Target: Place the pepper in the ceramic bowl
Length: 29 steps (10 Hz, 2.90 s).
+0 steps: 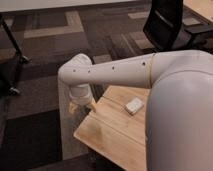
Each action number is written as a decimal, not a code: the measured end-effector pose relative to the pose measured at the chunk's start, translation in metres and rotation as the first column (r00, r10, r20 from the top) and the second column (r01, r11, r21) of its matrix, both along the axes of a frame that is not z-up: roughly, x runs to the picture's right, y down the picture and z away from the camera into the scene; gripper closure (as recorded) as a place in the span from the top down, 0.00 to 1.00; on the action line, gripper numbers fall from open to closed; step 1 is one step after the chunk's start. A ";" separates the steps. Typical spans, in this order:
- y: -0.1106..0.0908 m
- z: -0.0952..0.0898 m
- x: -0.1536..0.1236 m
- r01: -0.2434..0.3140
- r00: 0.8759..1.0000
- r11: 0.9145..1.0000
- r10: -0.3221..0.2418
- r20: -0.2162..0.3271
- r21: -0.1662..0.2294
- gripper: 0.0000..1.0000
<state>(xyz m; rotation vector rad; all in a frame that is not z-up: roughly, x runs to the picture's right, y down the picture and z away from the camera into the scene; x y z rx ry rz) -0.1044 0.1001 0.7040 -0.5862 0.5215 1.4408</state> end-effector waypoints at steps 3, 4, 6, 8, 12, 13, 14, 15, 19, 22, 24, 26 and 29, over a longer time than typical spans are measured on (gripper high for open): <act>0.000 0.000 0.000 0.000 1.000 1.000 0.000 0.000 0.000 0.65; 0.000 0.000 0.000 0.000 1.000 1.000 0.000 0.000 0.000 0.65; 0.000 0.000 0.000 0.000 1.000 1.000 0.000 0.000 0.000 0.65; 0.000 0.000 0.000 0.000 1.000 1.000 0.000 0.000 0.000 0.65; 0.000 0.000 0.000 0.000 1.000 1.000 0.000 0.000 0.000 0.65; 0.000 0.000 0.000 0.000 1.000 1.000 0.000 0.000 0.000 0.65; 0.000 0.000 0.000 0.001 1.000 1.000 -0.001 0.000 0.001 0.65; 0.000 -0.001 0.003 0.005 1.000 1.000 -0.005 0.001 0.001 0.65; -0.001 -0.018 0.065 0.009 1.000 1.000 -0.009 -0.017 0.002 0.65; 0.003 -0.035 0.144 0.026 1.000 1.000 -0.026 -0.016 -0.012 0.65; 0.005 -0.041 0.179 0.069 0.998 0.997 -0.070 -0.009 -0.017 0.65; 0.005 -0.042 0.178 0.071 0.997 0.997 -0.071 -0.007 -0.016 0.65; 0.005 -0.041 0.179 0.071 0.997 0.997 -0.071 -0.007 -0.017 0.65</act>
